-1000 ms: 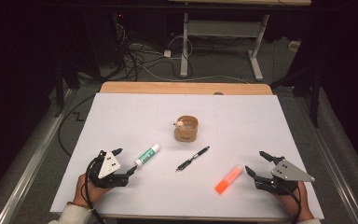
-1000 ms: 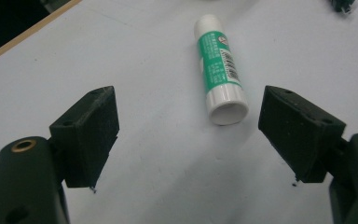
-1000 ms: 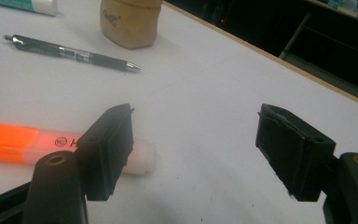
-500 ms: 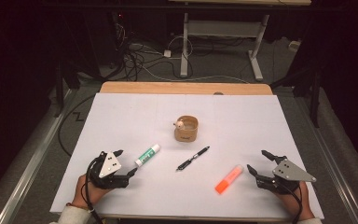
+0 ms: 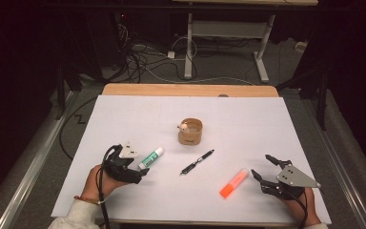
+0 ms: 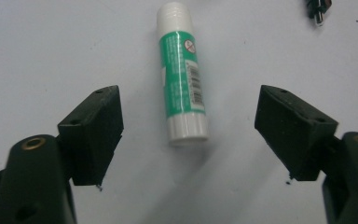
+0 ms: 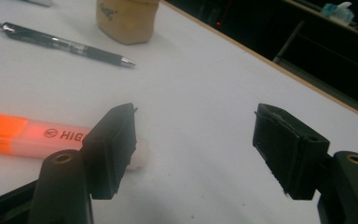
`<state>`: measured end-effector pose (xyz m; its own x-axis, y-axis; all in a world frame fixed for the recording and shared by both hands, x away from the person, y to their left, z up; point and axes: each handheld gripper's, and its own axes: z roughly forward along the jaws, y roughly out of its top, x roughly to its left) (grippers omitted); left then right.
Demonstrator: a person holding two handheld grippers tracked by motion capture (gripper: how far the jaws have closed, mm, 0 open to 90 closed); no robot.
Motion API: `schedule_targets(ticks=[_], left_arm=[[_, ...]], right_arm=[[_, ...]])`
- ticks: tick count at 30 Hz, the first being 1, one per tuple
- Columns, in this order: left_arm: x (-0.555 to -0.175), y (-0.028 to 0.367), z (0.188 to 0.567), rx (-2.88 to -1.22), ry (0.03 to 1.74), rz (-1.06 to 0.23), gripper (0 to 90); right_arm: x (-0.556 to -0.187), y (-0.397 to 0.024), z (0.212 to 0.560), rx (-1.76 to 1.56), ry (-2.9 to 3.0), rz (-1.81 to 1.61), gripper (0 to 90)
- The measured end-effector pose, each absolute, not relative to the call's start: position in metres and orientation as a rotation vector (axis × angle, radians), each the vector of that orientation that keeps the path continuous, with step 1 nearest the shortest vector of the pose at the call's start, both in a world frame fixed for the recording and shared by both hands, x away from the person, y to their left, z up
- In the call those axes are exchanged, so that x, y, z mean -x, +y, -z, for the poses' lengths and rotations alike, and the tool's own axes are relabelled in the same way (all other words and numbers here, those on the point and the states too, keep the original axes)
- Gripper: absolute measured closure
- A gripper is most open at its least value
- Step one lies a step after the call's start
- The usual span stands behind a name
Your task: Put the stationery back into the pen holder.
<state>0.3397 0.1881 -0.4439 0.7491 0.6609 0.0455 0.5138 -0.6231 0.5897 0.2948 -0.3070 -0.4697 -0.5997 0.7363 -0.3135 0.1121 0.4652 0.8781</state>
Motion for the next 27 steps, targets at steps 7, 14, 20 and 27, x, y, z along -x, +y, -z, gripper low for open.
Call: schedule_targets(ticks=[7,14,20,27], left_arm=[[-0.378,0.165,0.437,-2.511,0.934,-0.261,30.2],[-0.408,0.143,0.442,-2.597,0.949,-0.114,38.8],[-0.427,0.131,0.449,-2.670,0.972,-0.079,44.9],[-0.432,0.127,0.449,-2.695,0.965,-0.072,57.5]], right_arm=[[-0.294,-0.309,0.468,-0.713,1.996,-1.149,30.9],[-0.295,-0.306,0.471,-0.691,2.031,-1.146,31.0],[-0.295,-0.307,0.470,-0.692,2.026,-1.154,31.0],[-0.295,-0.308,0.471,-0.679,2.042,-1.156,32.1]])
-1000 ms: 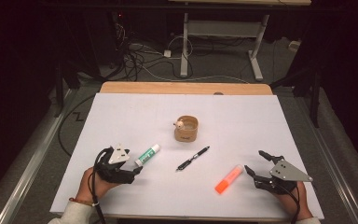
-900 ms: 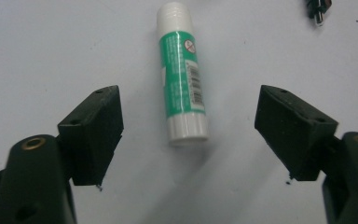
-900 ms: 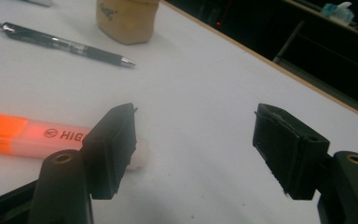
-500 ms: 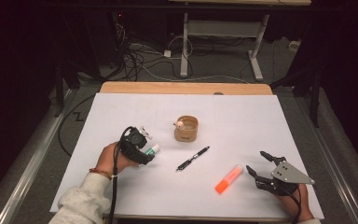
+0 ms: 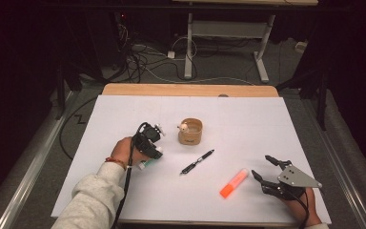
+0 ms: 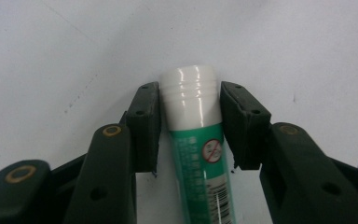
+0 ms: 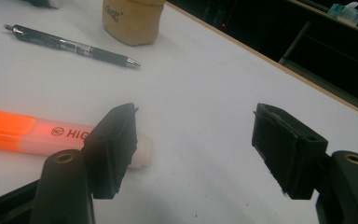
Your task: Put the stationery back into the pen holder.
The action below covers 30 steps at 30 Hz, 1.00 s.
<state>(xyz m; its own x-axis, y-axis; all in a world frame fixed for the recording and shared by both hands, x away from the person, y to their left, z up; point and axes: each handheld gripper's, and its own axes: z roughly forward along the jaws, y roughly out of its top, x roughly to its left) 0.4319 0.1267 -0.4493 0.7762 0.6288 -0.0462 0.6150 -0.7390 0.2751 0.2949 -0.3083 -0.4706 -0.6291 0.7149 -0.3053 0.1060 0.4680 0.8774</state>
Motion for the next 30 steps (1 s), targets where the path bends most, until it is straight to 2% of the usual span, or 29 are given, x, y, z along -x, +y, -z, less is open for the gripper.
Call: schedule_targets(ticks=[3,11,30], left_arm=[[-0.430,0.126,0.449,-2.695,0.960,-0.087,60.9],[-0.423,0.127,0.449,-2.661,0.937,-0.144,62.3],[-0.397,0.148,0.421,-2.324,0.883,-0.326,62.5]], right_arm=[[-0.295,-0.308,0.471,-0.676,2.046,-1.156,32.2],[-0.294,-0.309,0.470,-0.675,2.034,-1.160,32.2],[-0.294,-0.309,0.469,-0.677,2.028,-1.163,32.2]])
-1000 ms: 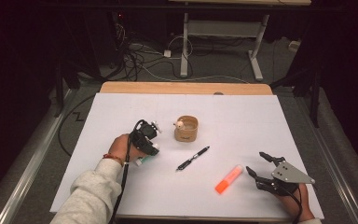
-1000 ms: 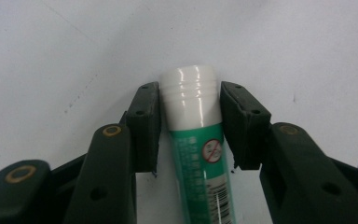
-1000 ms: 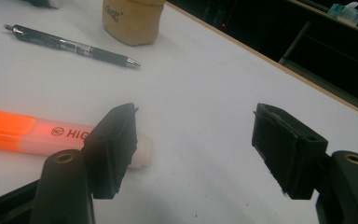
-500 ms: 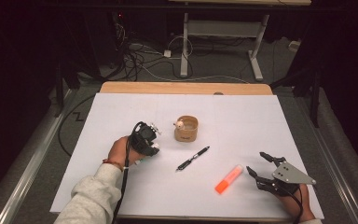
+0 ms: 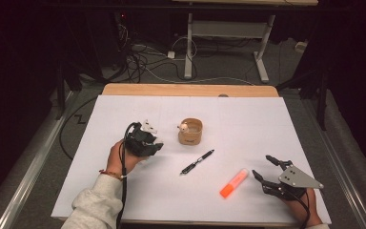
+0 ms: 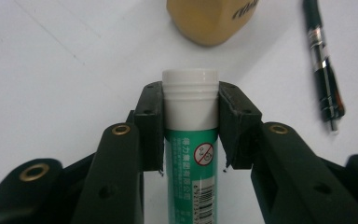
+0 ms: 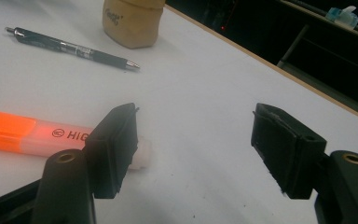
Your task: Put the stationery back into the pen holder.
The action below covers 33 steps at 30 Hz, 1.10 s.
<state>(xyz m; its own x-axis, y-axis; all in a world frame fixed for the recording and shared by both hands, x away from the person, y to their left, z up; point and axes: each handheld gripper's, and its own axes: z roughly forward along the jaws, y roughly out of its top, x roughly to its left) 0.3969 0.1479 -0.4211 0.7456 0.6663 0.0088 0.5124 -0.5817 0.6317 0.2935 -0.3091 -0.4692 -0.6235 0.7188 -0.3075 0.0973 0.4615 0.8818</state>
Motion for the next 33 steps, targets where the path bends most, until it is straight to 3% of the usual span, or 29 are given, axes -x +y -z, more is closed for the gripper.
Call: schedule_targets(ticks=[23,33], left_arm=[[-0.392,0.152,0.392,-1.919,0.778,-0.488,62.6],[-0.406,0.138,0.370,-1.750,0.686,-0.467,62.6]], right_arm=[[-0.295,-0.309,0.471,-0.668,2.034,-1.163,32.2],[-0.295,-0.308,0.471,-0.666,2.036,-1.164,32.2]])
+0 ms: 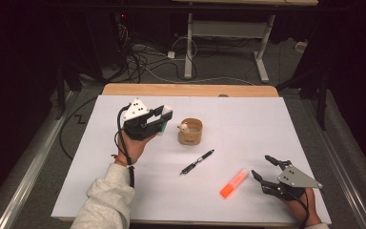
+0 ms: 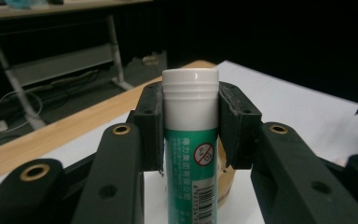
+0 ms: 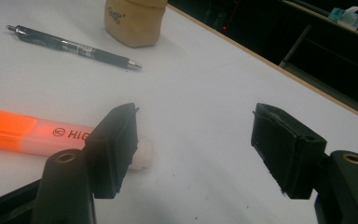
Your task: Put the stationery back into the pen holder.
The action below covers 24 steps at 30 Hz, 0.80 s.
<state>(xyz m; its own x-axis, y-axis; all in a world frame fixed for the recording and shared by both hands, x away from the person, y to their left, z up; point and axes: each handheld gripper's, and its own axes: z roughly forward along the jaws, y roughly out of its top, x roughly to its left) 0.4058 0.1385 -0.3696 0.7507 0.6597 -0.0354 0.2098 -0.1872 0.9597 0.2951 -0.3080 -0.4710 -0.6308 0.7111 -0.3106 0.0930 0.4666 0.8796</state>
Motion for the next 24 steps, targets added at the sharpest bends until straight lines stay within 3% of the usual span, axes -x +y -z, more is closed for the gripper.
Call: schedule_targets(ticks=[24], left_arm=[[-0.450,0.070,0.373,-1.704,0.528,-0.358,62.5]], right_arm=[[-0.294,-0.309,0.467,-0.665,2.022,-1.192,32.2]])
